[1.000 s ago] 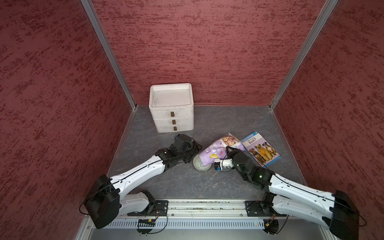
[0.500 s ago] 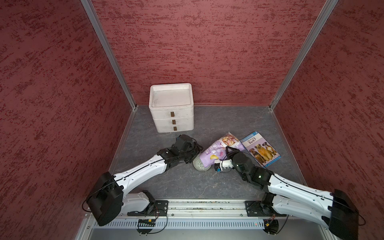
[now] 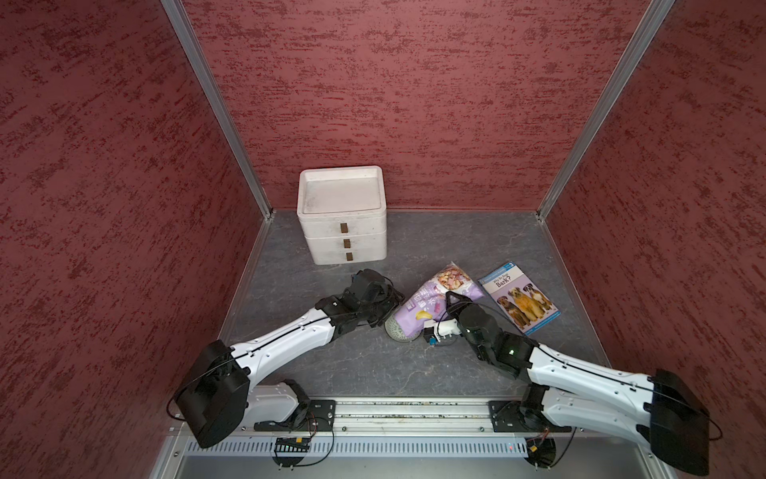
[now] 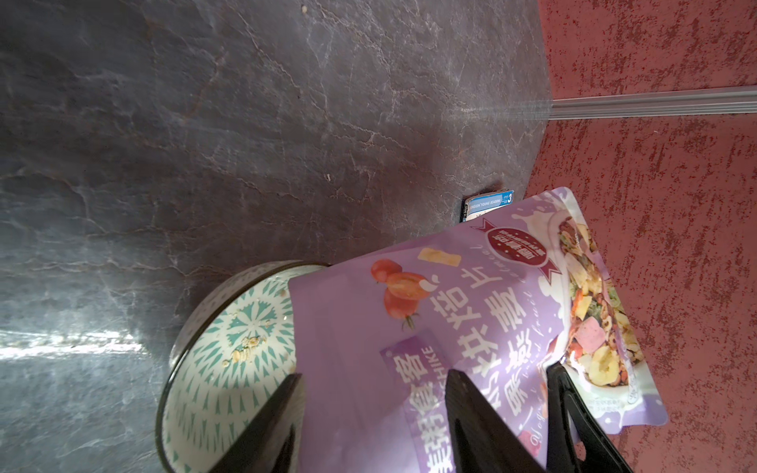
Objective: Pour the oats into the breakfast bowl
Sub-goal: Pour the oats into the bowl.
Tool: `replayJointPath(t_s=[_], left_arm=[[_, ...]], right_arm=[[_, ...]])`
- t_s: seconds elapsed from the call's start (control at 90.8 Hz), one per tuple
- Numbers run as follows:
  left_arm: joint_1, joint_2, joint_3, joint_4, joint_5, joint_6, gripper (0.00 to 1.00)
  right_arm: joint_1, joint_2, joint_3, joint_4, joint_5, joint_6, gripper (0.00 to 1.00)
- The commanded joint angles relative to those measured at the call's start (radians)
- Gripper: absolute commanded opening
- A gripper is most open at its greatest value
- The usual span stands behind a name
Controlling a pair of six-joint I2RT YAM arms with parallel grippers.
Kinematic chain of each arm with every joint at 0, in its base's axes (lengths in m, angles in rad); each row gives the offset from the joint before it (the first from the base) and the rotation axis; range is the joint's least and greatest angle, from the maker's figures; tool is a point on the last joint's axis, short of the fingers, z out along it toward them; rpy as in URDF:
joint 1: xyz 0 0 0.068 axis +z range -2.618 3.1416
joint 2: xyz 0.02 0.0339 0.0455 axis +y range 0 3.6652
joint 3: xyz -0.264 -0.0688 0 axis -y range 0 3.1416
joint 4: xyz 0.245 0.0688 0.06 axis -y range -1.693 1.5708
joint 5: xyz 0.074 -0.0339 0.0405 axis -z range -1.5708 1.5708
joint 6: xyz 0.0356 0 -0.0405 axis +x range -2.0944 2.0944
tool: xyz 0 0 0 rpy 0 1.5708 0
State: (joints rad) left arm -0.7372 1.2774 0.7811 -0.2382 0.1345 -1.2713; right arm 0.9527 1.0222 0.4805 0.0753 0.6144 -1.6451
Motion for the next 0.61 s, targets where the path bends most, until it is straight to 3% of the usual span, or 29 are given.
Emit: replayJointPath(t_s=[0.0,0.595], left_arm=[[-0.005,0.006,-0.012,0.010,0.010,-0.002,0.58],[-0.005,0.008,-0.007,0.006,0.014,-0.003,0.56]], right_arm=[[0.007,-0.005,0.044,0.200,0.070,-0.037,0.00],[0.016,-0.010,0.053,0.240,0.088,-0.113,0.00]])
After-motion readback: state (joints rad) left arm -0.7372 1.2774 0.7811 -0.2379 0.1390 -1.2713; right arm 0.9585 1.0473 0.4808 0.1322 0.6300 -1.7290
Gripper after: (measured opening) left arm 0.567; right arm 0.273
